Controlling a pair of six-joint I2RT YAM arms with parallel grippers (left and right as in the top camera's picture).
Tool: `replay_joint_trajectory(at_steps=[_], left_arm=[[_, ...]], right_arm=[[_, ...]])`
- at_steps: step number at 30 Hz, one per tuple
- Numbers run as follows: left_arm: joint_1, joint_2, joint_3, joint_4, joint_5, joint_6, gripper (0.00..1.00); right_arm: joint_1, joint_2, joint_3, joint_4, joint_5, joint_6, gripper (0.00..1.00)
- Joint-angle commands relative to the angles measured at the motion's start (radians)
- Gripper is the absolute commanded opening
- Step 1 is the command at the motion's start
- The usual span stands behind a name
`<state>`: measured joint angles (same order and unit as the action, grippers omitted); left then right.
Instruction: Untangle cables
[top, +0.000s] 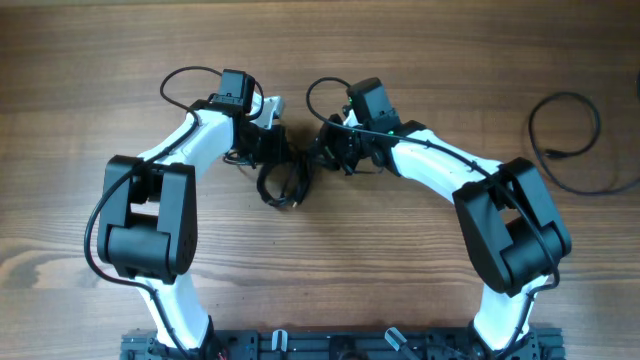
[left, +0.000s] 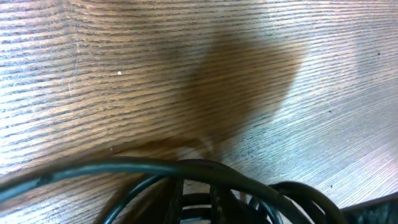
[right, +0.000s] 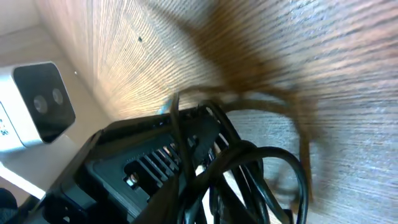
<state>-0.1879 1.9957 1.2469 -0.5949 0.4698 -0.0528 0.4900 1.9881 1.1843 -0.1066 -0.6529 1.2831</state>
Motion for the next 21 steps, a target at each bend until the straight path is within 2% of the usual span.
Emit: replay_joint_trajectory(at_steps=[1,6,8,12,21], left_arm=[[0.002,0.013,0.008,0.003,0.012,0.023,0.18],[0.002,0.013,0.008,0.003,0.012,0.023,0.18],[0.002,0.013,0.008,0.003,0.012,0.023,0.18],[0.002,0.013,0.008,0.003,0.011,0.023,0.18],[0.002,0.013,0.008,0.003,0.008,0.008,0.17]], right_arm=[[0.003,0.018,-0.003,0.0,0.036,0.002,0.12],[0.003,0.018,-0.003,-0.006,0.044,0.0,0.04],[0.003,0.018,-0.003,-0.016,0.058,-0.008,0.04],[-0.023,0.011,-0.003,-0.03,0.061,-0.243,0.04],[-0.136,-0.171,0.007,-0.22,0.061,-0.569,0.05]])
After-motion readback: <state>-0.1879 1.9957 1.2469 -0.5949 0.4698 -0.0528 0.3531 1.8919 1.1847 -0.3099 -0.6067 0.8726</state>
